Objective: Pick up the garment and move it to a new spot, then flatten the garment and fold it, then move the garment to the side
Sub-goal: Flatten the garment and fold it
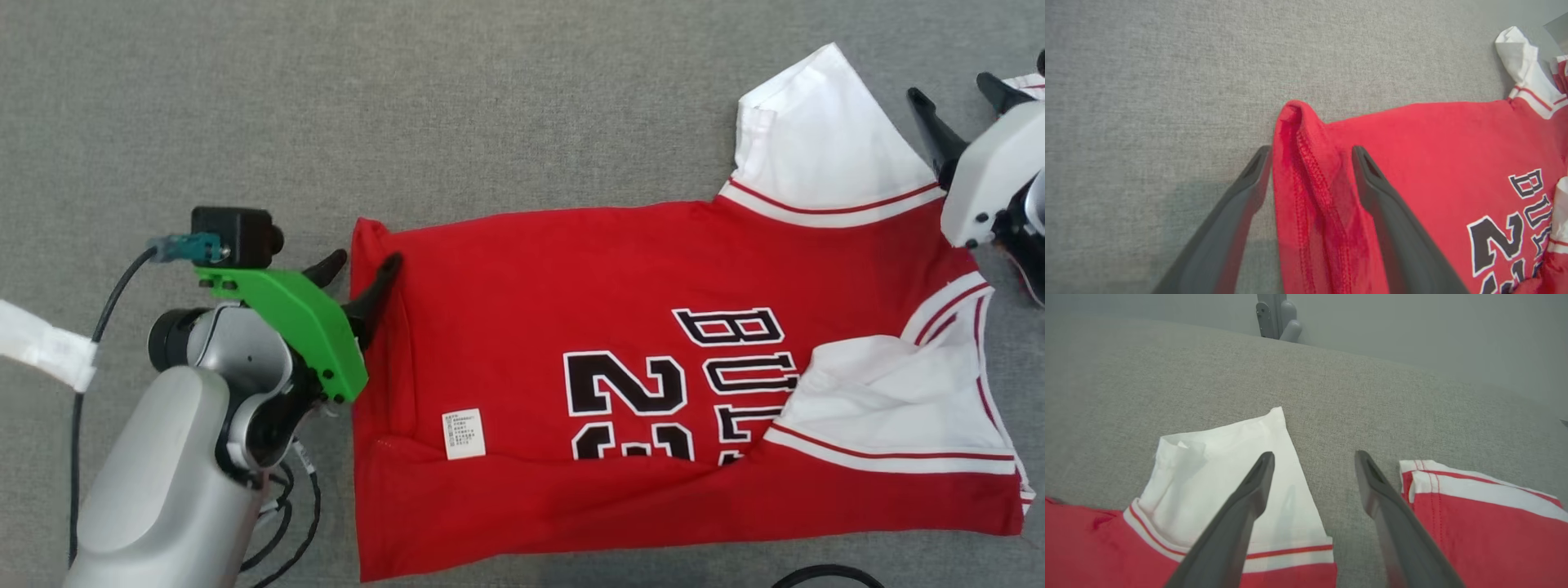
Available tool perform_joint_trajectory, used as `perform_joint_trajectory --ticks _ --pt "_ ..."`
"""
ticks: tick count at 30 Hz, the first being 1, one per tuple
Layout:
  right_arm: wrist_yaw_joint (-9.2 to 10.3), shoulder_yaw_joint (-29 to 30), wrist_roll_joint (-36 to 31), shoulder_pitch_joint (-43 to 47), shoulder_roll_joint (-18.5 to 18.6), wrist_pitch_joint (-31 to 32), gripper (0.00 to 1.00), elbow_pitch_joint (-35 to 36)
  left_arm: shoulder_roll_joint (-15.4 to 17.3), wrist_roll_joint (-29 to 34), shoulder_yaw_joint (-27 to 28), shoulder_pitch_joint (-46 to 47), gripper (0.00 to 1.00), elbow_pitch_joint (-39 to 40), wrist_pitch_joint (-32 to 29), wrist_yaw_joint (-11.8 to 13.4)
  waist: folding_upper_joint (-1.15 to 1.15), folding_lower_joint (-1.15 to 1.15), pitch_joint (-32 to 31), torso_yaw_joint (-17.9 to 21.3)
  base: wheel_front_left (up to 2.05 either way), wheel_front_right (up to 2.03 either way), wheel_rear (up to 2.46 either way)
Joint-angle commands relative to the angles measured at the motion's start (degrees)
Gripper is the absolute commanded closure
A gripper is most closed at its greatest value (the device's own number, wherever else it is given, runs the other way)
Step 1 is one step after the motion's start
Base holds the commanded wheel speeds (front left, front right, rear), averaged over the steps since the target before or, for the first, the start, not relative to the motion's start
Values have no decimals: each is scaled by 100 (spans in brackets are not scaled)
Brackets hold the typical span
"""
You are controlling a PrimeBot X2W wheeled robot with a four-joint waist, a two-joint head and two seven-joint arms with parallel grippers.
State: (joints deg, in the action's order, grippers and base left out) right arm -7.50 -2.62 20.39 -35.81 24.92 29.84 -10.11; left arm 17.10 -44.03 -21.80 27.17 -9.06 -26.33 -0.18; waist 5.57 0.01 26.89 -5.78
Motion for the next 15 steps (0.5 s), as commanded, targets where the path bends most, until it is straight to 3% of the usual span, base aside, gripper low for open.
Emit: perform_joint_trajectory --ticks 1,4,15 --pt "3 -68 -36 -161 -7 7 0 -181 -73 62 -55 202 0 -186 36 -45 1 -1 481 -429 0 0 0" --pt "3 -191 -149 -539 0 -111 0 -704 -317 88 -203 555 0 -724 26 -111 1 -1 545 -595 0 0 0" --pt "3 -480 -309 -1079 12 -547 0 -2045 -643 115 -507 982 0 -1898 152 -396 1 -1 552 -822 0 0 0"
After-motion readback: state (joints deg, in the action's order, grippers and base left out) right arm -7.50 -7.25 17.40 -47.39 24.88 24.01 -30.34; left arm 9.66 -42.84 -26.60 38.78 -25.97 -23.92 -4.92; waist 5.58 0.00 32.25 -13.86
